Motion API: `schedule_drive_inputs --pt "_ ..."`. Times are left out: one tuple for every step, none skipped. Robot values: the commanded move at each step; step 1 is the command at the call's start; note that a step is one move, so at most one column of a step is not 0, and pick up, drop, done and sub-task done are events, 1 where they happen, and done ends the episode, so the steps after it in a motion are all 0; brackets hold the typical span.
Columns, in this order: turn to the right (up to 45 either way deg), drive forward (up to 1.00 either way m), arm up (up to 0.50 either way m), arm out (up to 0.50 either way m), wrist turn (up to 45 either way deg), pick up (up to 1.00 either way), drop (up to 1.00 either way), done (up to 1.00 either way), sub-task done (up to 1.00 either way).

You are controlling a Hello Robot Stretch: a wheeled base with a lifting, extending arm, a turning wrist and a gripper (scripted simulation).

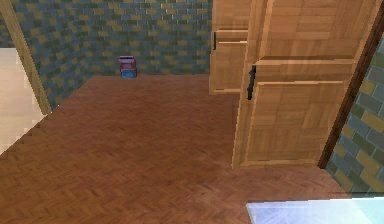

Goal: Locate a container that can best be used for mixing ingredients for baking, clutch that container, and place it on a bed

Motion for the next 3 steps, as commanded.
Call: schedule_drive_inputs --pt "0.0 0.00 0.00 0.00 45.0 0.00 0.00 0.00 0.00" --pt "0.0 0.00 0.00 0.00 45.0 0.00 0.00 0.00 0.00" --pt "0.0 0.00 0.00 0.00 33.0 0.00 0.00 0.00 0.00"
